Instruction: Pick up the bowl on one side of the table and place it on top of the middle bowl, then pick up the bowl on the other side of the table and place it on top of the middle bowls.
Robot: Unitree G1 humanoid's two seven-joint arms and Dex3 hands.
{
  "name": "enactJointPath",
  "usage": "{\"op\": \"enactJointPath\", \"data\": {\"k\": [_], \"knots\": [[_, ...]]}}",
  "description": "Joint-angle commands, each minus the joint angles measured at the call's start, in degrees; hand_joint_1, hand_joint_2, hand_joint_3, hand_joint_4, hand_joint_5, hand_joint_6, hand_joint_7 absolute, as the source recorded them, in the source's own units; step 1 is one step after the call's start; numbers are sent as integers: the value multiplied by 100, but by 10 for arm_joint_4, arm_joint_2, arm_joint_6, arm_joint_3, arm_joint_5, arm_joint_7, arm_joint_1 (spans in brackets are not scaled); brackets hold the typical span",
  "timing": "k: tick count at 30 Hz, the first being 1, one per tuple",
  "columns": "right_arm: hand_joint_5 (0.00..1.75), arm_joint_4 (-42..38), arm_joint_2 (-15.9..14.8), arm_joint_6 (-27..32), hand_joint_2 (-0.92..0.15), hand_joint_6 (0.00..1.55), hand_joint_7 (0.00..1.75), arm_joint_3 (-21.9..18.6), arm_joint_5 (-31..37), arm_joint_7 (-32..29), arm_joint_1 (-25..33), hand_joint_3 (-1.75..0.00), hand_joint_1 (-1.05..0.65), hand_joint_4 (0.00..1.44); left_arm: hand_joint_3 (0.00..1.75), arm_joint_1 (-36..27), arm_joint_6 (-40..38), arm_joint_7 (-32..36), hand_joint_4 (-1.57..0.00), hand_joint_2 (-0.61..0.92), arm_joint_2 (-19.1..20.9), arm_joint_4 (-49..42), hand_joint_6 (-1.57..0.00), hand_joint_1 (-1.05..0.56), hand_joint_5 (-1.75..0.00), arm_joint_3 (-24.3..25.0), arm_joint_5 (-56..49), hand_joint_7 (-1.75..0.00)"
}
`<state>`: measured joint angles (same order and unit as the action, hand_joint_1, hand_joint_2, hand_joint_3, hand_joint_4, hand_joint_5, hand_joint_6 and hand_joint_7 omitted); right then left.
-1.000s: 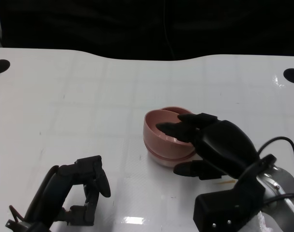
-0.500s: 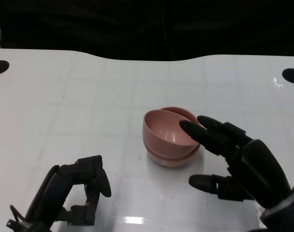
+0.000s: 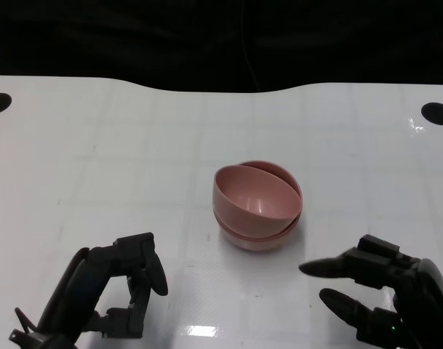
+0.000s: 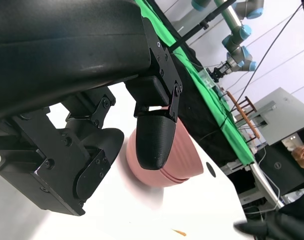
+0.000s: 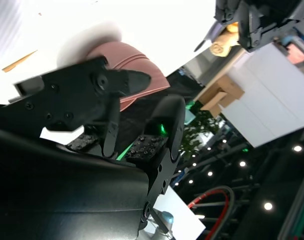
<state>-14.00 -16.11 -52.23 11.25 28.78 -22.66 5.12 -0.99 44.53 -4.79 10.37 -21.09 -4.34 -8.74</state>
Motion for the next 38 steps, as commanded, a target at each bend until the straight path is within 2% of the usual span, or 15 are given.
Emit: {"op": "enactJointPath", "data": {"k": [1,7,8,9,12,23,38], "knots": [[120,-10,2,-17,-41,94,76,-13,-13,4,4,-110,1,84,157,-8,-7,-5,-90,28,7,9,-85,2,-171,4,7,-150],[120,-32,5,-31,-40,93,78,-20,-8,8,3,-113,1,84,157,-8,-2,-5,-90,28,7,5,-85,2,-172,5,9,-150],[151,-47,3,-38,-35,93,108,-20,-4,5,3,-135,3,86,159,-8,3,-5,-90,27,7,0,-86,3,-173,5,10,-150],[163,-59,3,-45,-31,90,124,-22,-3,3,2,-145,4,86,160,-8,7,-4,-90,26,7,-4,-86,4,-173,6,9,-150],[173,-75,7,-59,-26,85,144,-27,0,1,-2,-157,5,86,162,-7,15,-5,-90,25,7,-11,-86,4,-174,5,11,-151],[175,-88,20,-78,-24,83,150,-34,-5,7,-8,-160,6,87,161,-7,23,-11,-90,26,8,-19,-85,3,-174,4,20,-153],[175,-87,29,-85,-22,83,148,-46,-4,12,0,-160,8,86,164,-12,39,-17,-91,24,4,-27,-87,4,-171,2,27,-150]]}}
